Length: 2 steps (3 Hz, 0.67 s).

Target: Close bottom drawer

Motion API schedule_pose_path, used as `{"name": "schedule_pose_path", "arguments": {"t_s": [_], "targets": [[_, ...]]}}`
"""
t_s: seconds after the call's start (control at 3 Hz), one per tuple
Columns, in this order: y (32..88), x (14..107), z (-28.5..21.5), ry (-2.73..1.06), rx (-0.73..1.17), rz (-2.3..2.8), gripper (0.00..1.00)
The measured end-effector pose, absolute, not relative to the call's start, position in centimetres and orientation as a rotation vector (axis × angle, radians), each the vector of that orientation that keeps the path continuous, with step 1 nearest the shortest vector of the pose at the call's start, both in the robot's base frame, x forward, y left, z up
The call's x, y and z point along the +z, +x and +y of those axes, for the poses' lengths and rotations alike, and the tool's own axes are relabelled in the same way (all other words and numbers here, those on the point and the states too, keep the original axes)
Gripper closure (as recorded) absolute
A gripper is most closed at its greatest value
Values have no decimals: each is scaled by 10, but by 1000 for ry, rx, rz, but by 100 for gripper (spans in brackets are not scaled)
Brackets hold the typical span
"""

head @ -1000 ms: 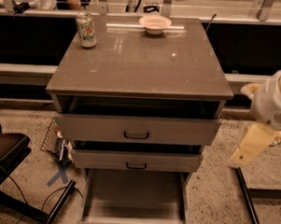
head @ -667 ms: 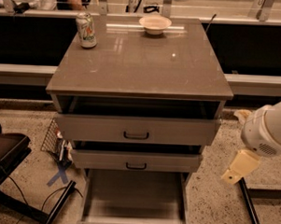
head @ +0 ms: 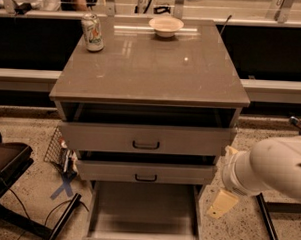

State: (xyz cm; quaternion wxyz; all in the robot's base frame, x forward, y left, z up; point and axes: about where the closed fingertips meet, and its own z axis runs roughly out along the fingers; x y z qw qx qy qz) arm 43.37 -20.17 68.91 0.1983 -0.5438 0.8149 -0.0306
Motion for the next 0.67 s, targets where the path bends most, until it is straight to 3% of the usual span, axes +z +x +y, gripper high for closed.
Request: {"name": "schedule_pose_path", "arguments": {"t_s": [0.67], "targets": [[433,654,-194,-1514,-178,2321,0]]}}
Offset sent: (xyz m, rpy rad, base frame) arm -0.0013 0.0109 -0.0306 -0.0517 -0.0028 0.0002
